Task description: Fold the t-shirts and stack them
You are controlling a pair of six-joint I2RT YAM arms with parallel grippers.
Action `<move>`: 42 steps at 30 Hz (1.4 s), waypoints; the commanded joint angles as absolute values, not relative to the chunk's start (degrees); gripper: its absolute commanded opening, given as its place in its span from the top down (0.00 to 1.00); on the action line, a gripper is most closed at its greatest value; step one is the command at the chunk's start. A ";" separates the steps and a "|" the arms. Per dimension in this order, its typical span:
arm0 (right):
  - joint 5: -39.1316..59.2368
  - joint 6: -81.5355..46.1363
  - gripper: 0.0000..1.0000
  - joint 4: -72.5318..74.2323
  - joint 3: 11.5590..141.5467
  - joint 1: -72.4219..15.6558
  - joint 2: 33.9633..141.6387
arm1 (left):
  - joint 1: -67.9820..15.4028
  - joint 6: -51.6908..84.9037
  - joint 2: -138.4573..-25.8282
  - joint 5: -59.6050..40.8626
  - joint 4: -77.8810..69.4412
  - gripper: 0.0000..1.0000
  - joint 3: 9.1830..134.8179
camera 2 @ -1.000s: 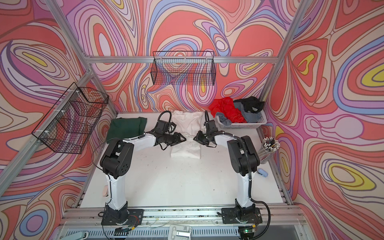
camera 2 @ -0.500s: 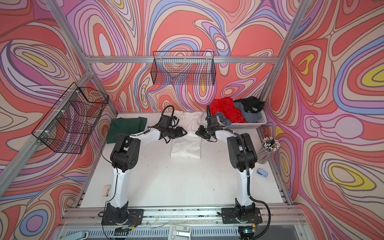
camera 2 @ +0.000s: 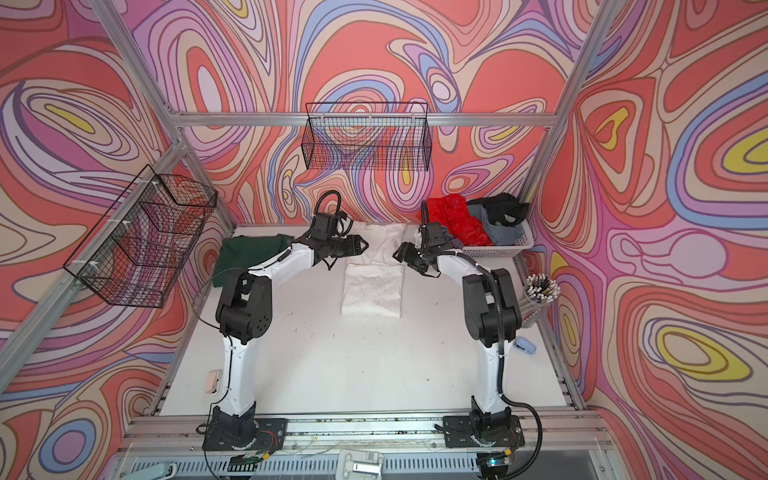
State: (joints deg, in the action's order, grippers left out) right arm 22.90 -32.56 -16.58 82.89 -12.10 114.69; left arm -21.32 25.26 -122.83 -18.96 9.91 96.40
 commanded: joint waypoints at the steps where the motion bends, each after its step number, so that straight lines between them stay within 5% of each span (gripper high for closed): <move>1: 19.81 -32.04 0.02 -18.45 76.90 -12.16 106.23 | -21.25 25.25 -113.63 -14.82 9.59 0.19 88.99; 8: 21.01 -33.55 0.02 -15.20 61.74 -12.22 91.77 | -21.31 28.28 -101.63 -13.82 7.14 0.01 73.43; 25: 18.25 -44.74 0.02 -3.46 42.19 -19.56 84.81 | -21.75 35.68 -83.85 -13.62 4.57 0.00 48.08; 36: 15.17 -51.64 0.03 4.15 35.61 -24.61 85.03 | -21.71 39.11 -85.72 -20.52 -3.84 0.18 40.29; 42: 14.94 -54.08 0.14 7.42 33.70 -25.36 86.07 | -22.66 40.91 -88.92 -22.04 -7.91 0.24 39.53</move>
State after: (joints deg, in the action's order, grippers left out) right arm 16.14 -51.35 4.12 34.61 -24.73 85.91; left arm -22.04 39.29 -87.22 -20.47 -4.23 39.86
